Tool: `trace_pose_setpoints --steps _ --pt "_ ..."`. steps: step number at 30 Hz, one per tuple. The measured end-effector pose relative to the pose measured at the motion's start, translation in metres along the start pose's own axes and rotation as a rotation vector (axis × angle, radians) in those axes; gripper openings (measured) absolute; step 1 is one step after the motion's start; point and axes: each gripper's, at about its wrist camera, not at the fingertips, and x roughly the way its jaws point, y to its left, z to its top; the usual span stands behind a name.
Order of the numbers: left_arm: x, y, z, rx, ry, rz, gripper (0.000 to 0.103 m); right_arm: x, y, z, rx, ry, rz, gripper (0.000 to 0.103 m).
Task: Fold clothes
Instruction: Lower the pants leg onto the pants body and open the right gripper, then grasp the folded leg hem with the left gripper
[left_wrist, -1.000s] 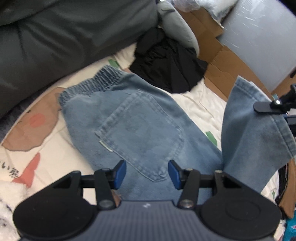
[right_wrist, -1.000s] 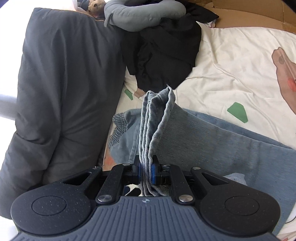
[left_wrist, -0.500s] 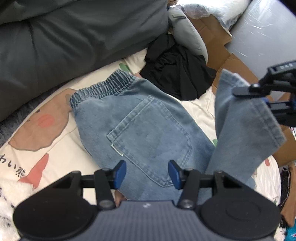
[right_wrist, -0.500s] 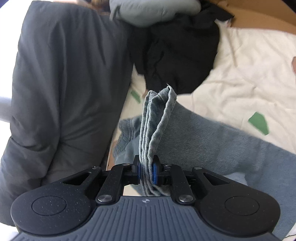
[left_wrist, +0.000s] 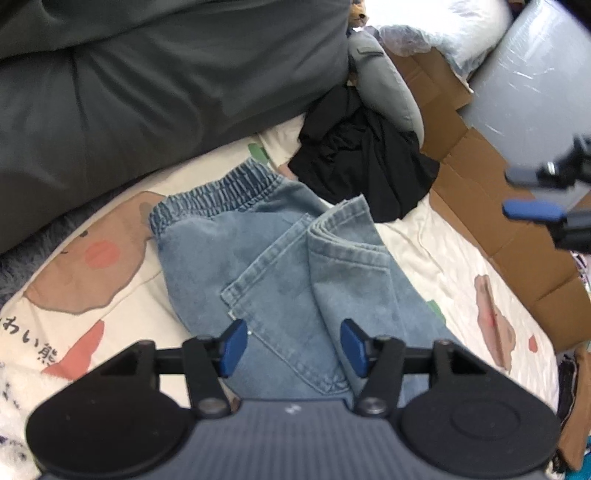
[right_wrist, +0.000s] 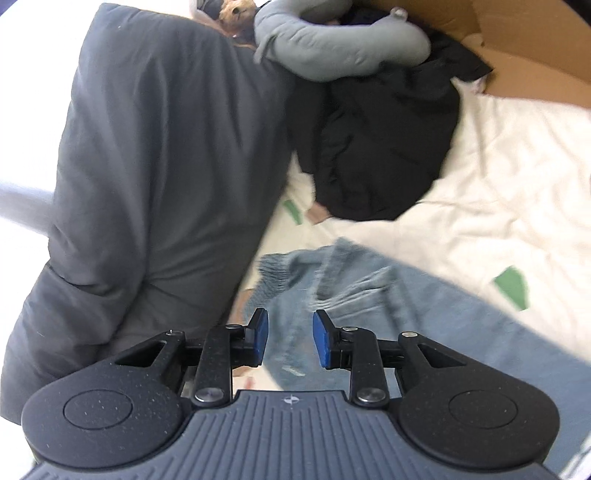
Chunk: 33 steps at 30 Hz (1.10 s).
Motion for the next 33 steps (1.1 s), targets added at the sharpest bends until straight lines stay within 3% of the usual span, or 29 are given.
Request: trace_pose_setpoints --steps 9,12,20,24,27,33 --pt "0.026 -0.031 0.011 0.006 -0.005 -0.049 0.062 -0.02 -0.054 -0.016 -0.177 -0.001 -0.148 0.031" --pt "0.039 -0.047 0.014 0.024 0.001 -0.052 0.062 -0.022 -0.065 -0.025 -0.232 0.01 -0.148 0.042" --pt "0.084 -0.091 0.02 0.077 0.071 -0.054 0.063 0.01 -0.094 -0.065 -0.277 0.04 -0.106 0.043" --pt "0.105 -0.105 0.024 0.063 0.081 0.017 0.064 0.028 -0.103 -0.08 -0.266 0.029 -0.106 0.043" --pt "0.116 -0.114 0.028 0.07 0.08 0.09 0.064 0.036 -0.106 -0.087 -0.251 0.006 -0.151 0.043" --pt "0.135 -0.111 0.039 0.006 0.11 0.189 0.058 0.048 -0.106 -0.103 -0.183 -0.073 -0.109 0.043"
